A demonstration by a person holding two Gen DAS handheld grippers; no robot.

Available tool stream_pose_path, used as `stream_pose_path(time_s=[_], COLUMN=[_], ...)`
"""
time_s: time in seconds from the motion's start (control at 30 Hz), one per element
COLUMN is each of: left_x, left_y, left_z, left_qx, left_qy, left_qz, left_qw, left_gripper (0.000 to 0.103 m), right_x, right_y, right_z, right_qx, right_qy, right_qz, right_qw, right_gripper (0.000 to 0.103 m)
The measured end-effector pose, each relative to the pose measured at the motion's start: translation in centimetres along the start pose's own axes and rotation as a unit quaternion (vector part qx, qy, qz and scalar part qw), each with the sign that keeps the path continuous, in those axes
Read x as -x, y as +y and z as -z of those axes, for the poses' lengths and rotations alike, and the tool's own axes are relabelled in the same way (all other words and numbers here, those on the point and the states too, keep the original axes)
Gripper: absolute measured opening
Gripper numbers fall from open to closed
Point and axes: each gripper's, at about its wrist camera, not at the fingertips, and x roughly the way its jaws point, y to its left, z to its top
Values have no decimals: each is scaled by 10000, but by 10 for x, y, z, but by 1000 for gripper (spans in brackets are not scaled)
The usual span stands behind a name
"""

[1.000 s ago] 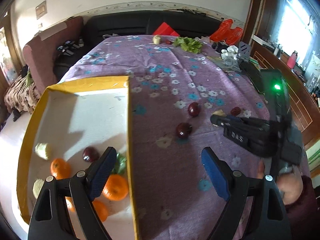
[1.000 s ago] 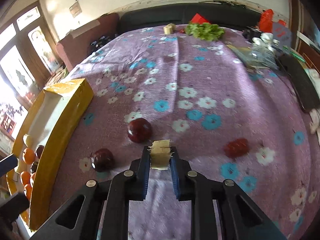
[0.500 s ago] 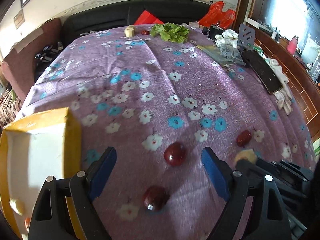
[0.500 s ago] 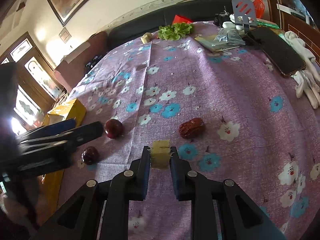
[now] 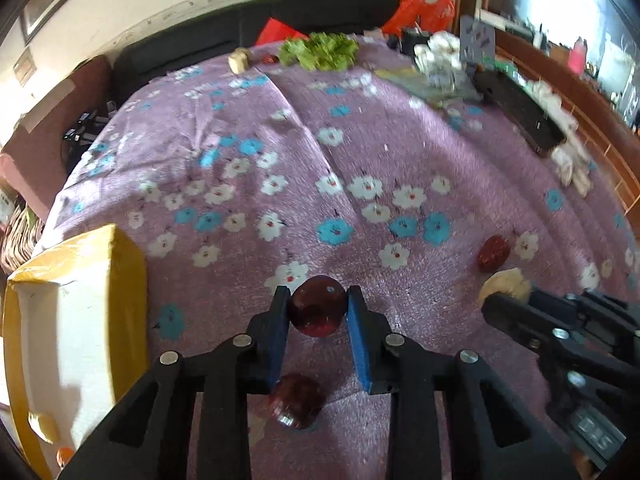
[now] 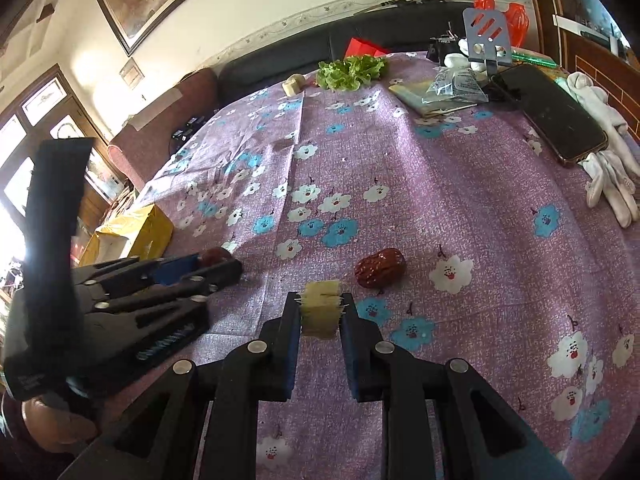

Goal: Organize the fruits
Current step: 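Carry the chunk and plum over the tray and open both tools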

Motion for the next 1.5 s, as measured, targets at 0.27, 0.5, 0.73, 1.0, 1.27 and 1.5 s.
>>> stream_pose_path(time_s=[0.27, 0.5, 0.73, 1.0, 1.27, 1.5], left_x=[79, 144, 182, 172, 131, 115], left_y=[27, 73, 151, 219, 247, 251], left_z=[28, 71, 115, 149, 149, 149], left_qx=[656, 1063, 1754, 2500, 2675, 2682], left_qy=[-584, -993, -1145, -962, -600, -432], left_qz=[129, -319, -800, -835, -695, -633], left_qw=[9960, 9888, 9745, 9598, 9592, 9603], left_gripper=[27, 28, 28, 28, 28, 28], right_x=[3, 11, 44, 31, -56, -100], right_y=[3, 23, 107, 210, 259, 268], right_z=[0, 2, -3, -15, 5, 16], right_qx=[58, 248, 934, 1571, 1708, 1732], right_qy=[-117, -237, -280, 13, 990, 1306], right_qz=[33, -26, -440, -954, -1046, -822], right_qw=[9999, 9994, 9943, 9830, 9747, 9727], right_gripper=[21, 21, 21, 22, 22, 22])
